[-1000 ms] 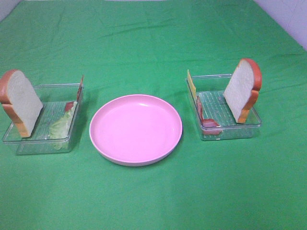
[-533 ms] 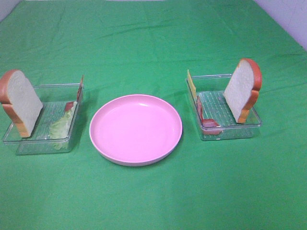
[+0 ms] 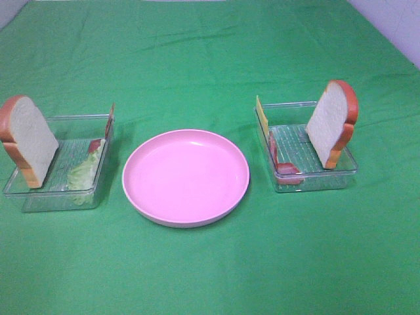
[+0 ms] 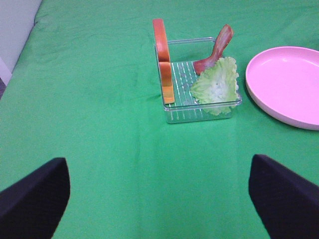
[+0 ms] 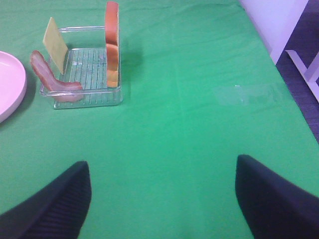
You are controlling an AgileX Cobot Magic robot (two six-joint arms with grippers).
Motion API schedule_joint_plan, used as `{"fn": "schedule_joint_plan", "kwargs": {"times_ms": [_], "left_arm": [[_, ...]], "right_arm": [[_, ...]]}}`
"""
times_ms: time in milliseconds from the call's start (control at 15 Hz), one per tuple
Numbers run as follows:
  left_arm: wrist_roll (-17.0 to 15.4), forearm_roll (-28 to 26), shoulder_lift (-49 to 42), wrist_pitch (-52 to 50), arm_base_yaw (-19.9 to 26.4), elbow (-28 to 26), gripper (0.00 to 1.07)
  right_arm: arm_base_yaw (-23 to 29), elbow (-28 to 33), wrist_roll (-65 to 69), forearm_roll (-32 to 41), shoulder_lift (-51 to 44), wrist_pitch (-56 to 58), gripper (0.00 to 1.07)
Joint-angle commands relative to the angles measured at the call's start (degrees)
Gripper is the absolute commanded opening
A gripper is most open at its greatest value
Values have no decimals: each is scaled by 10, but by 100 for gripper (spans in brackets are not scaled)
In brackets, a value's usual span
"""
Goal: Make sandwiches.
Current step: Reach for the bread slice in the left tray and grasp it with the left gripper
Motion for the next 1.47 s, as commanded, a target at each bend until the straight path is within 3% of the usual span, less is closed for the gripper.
{"fn": "schedule_joint_plan", "kwargs": {"times_ms": [67,600,800,1133,1200,1467], "left_arm": [[3,-6,-13,-6,1,1,92],[2,-6,-11,-11,1,-3,92],[1,-19,41,-21,1,-30,92],[-13,-32,234,-36,1,-78,92],[-11,-32,341,-42,1,-115,92],[-11,-32,536,-44,1,-211,92]], "right_arm": [[-2,2,6,-2,-7,-7,76],[-2,2,6,-2,-7,-7,76],[-2,2,6,-2,-7,-7,76],[-2,2,6,-2,-7,-7,76],[-2,2,6,-2,-7,-7,76],[-2,2,6,-2,-7,-7,76]]}}
